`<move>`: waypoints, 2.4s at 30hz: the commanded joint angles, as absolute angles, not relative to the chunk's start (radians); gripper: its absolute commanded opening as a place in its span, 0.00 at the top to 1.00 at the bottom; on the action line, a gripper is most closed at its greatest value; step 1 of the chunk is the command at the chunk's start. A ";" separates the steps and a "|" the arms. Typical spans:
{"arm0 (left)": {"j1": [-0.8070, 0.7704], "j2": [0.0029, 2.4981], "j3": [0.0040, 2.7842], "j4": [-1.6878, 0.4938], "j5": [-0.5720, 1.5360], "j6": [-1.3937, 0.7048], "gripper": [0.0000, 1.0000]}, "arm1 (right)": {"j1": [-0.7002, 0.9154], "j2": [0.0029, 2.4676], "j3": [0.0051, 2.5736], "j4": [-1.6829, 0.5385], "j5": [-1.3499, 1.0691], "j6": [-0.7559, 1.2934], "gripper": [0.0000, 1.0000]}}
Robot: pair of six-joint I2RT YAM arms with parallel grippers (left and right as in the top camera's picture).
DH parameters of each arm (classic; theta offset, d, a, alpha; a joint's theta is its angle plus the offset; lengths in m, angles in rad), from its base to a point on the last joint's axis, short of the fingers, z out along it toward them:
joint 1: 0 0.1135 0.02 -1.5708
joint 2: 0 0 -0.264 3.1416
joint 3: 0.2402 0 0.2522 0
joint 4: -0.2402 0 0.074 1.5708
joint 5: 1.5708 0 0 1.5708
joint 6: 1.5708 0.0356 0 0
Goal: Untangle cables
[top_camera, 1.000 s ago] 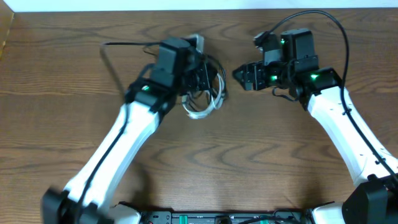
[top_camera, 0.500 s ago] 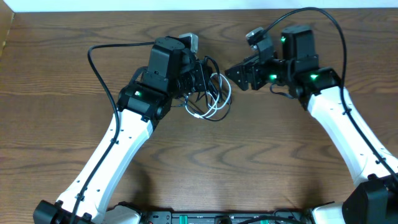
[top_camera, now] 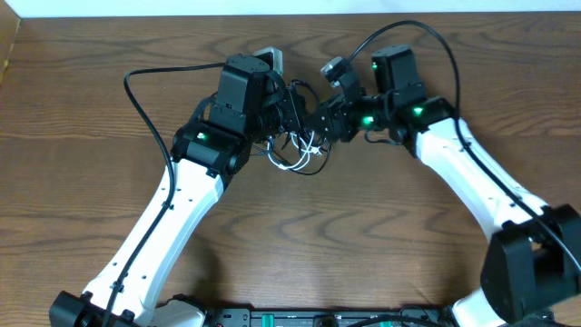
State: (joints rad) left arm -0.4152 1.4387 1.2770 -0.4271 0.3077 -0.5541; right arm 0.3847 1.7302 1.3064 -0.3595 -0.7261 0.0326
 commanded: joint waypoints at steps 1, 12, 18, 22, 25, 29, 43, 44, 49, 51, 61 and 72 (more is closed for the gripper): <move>-0.396 1.434 1.285 -0.427 0.282 -0.494 0.92 | 0.374 1.748 1.322 -0.357 -0.376 0.274 0.93; -0.003 1.190 1.304 -0.516 0.208 -0.441 0.92 | 0.188 1.753 1.322 -0.633 -0.006 0.429 0.99; 0.041 1.185 1.304 -0.516 0.207 -0.376 0.93 | 0.141 1.753 1.322 -0.692 -0.006 0.410 0.99; 0.057 1.190 1.304 -0.523 0.208 -0.358 0.93 | 0.047 1.753 1.322 -0.751 -0.068 0.342 0.99; 0.052 1.201 1.303 -0.547 0.241 -0.359 0.93 | -0.022 1.753 1.322 -0.754 -0.288 0.231 0.99; 0.006 1.259 1.293 -0.614 0.395 -0.358 0.92 | -0.049 1.752 1.322 -0.717 -0.691 -0.058 0.85; -0.093 1.509 1.297 -0.717 0.273 -0.258 0.54 | 0.081 1.753 1.322 -0.633 -0.561 0.083 0.37; -0.083 1.507 1.302 -0.714 0.258 -0.257 0.54 | 0.101 1.753 1.322 -0.626 -0.564 0.086 0.36; -0.034 1.500 1.318 -0.704 0.250 -0.264 0.56 | 0.270 1.753 1.322 -0.552 -0.551 0.221 0.35; -0.024 1.500 1.318 -0.726 0.249 -0.267 0.60 | 0.336 1.753 1.322 -0.520 -0.526 0.295 0.36; -0.016 1.504 1.313 -0.763 0.249 -0.267 0.60 | 0.601 1.956 1.330 -0.457 -0.505 0.539 0.46; -0.016 1.504 1.313 -0.763 0.249 -0.267 0.60 | 0.662 2.083 1.344 -0.403 -0.523 0.659 0.48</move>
